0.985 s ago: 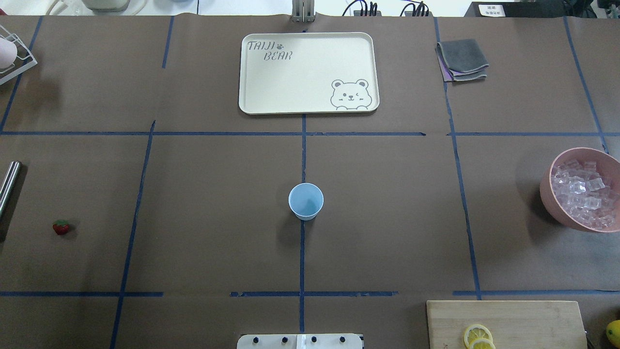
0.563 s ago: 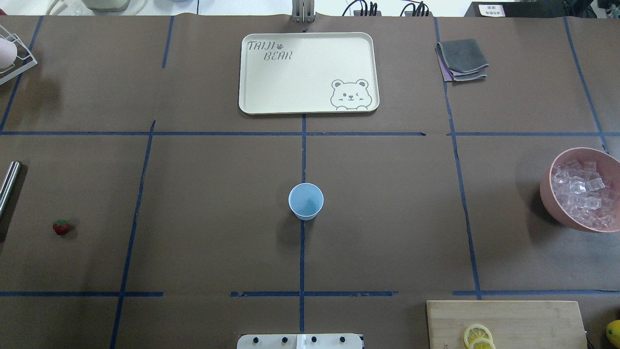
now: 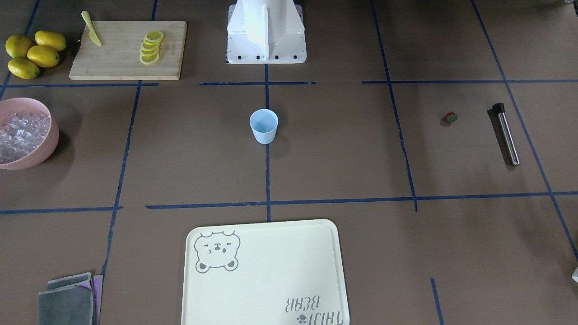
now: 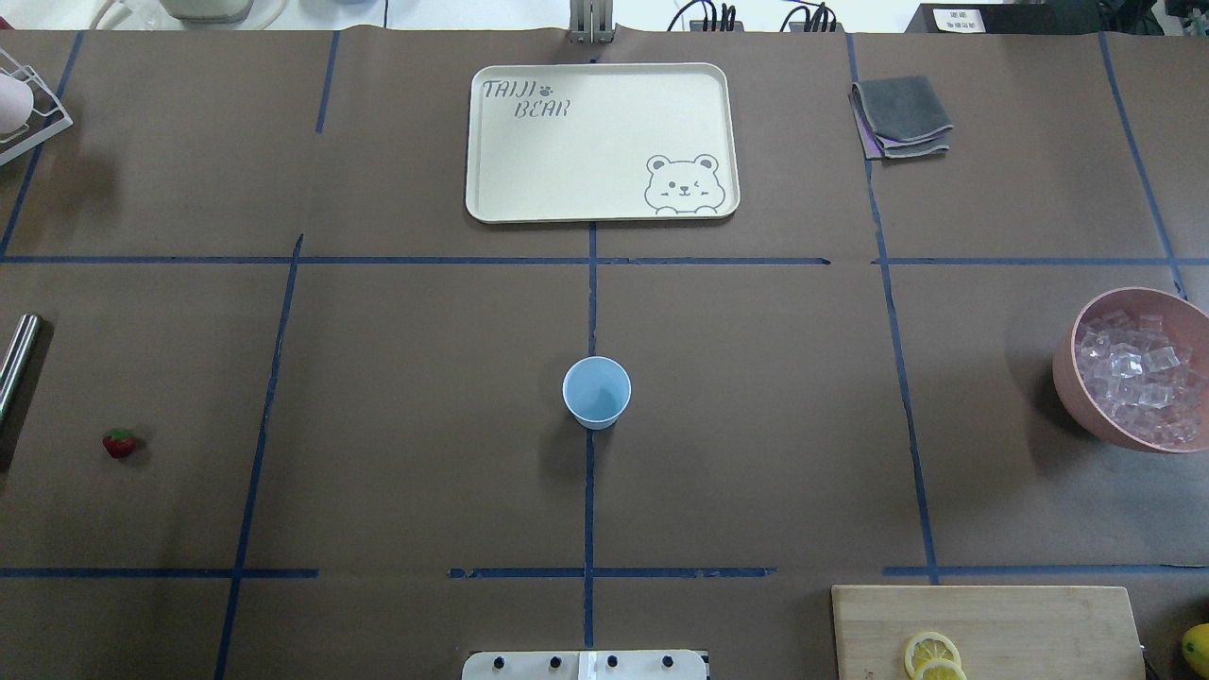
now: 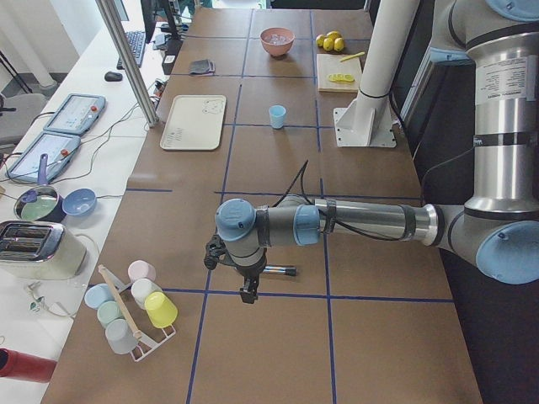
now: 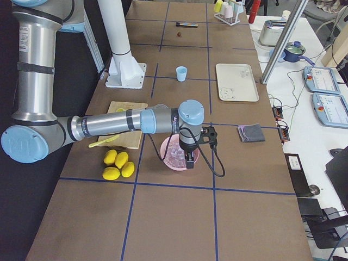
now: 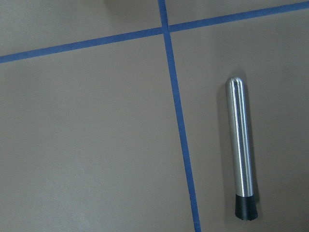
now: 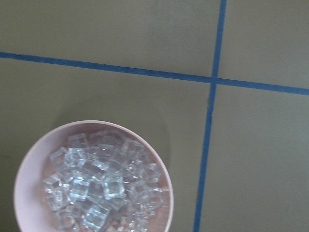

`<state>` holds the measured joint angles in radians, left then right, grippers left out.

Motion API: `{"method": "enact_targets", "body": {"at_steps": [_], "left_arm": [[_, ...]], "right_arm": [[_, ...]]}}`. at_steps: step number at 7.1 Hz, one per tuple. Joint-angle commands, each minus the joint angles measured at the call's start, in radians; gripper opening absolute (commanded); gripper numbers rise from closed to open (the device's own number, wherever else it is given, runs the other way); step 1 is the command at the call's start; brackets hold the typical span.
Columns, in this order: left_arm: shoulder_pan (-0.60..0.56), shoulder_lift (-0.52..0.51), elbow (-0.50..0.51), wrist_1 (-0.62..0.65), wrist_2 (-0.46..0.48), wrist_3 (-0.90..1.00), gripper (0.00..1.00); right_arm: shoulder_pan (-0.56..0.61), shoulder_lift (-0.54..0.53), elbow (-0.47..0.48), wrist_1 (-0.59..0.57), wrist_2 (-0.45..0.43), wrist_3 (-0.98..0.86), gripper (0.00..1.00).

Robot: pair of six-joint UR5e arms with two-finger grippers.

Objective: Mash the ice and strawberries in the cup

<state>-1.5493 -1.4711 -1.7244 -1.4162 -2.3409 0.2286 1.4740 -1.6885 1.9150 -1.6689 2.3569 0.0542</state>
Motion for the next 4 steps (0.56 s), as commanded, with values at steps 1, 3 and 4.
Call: {"method": "enact_targets", "body": {"at_steps": [1, 3, 4], "left_arm": [[0.000, 0.000, 0.000, 0.000, 0.000, -0.002, 1.00], [0.000, 0.000, 0.000, 0.000, 0.000, -0.002, 1.00], [0.000, 0.000, 0.000, -0.001, 0.000, -0.002, 1.00]], "right_arm": [[-0.119, -0.002, 0.079, 0.042, -0.001, 0.218, 1.00], [-0.243, -0.011, 0.075, 0.238, -0.063, 0.510, 1.00], [-0.294, -0.032, 0.064, 0.309, -0.105, 0.595, 0.99]]}}
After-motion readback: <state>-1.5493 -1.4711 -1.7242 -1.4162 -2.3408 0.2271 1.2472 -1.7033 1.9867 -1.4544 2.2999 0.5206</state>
